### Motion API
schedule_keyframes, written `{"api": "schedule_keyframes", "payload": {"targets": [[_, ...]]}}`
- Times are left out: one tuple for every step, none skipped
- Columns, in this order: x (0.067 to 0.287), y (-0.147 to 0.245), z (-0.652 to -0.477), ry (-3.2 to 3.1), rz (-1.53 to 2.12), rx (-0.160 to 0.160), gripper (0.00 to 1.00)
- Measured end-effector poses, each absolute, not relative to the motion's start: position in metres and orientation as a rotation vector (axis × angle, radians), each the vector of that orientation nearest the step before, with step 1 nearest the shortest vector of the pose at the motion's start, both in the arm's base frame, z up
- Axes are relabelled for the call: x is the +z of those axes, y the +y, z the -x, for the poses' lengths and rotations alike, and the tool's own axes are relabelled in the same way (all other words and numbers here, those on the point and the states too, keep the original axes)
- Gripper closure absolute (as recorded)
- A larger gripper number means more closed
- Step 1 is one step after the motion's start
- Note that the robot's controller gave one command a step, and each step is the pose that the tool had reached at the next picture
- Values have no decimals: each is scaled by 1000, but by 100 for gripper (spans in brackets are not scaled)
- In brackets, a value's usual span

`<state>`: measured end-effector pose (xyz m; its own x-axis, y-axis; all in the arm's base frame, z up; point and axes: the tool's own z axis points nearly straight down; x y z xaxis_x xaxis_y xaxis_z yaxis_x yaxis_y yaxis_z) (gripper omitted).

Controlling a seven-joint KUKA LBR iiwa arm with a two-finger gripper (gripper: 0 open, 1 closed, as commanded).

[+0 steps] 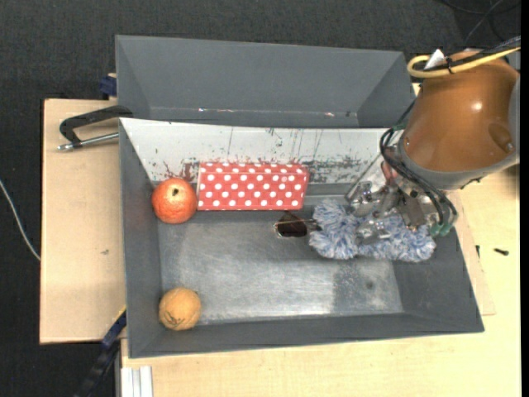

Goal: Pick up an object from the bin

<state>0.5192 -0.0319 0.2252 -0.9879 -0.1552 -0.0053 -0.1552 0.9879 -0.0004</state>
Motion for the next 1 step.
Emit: {"api": "schedule_keyframes", "payload": {"targets": [[225,-32,-519,3128,244,1,100]]}}
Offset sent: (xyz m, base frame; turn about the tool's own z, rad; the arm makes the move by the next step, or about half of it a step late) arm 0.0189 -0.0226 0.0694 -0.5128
